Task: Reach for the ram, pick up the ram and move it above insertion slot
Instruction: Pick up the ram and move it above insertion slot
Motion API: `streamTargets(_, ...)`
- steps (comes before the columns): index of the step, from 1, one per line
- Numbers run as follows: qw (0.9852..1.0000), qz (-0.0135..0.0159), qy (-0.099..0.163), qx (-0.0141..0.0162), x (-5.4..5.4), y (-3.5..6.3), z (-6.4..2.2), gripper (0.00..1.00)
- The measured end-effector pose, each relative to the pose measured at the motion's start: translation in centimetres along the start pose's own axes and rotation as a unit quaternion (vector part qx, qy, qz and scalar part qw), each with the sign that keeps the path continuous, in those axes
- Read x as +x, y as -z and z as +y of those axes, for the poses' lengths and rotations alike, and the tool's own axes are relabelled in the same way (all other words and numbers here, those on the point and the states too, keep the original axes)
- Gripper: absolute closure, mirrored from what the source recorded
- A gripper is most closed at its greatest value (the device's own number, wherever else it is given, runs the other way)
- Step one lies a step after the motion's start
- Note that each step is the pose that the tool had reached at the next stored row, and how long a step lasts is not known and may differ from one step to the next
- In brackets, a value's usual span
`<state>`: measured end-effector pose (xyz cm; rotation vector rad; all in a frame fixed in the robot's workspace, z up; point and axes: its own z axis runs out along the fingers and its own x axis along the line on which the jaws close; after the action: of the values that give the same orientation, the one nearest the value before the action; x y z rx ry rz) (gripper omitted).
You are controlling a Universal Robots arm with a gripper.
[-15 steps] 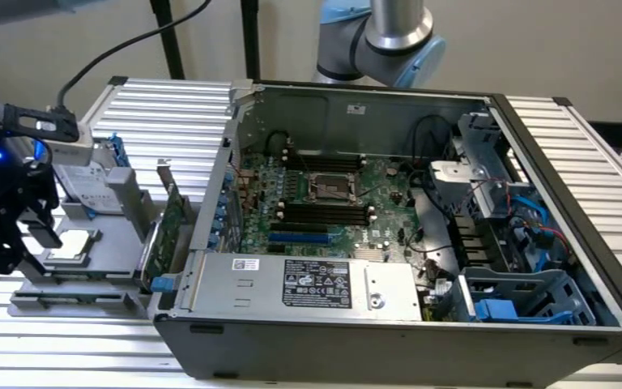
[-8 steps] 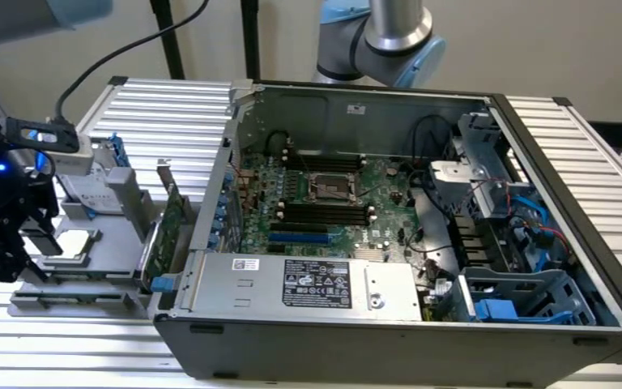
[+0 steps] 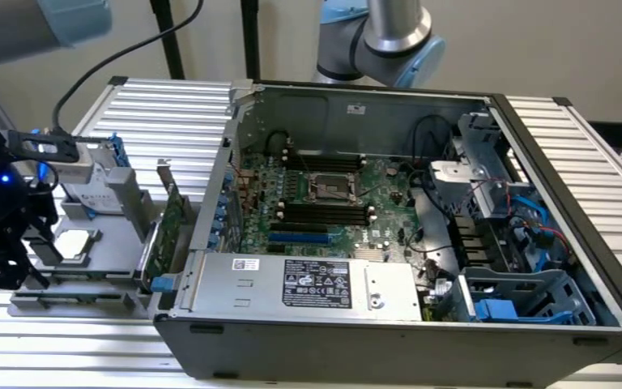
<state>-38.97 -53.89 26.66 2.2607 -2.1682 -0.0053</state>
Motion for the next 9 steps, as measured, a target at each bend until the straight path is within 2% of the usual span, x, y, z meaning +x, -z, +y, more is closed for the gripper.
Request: streamTargets(9, 0.9998, 0.0002, 0.019, 0.0001, 0.0, -1.63, 0.25, 0.58)
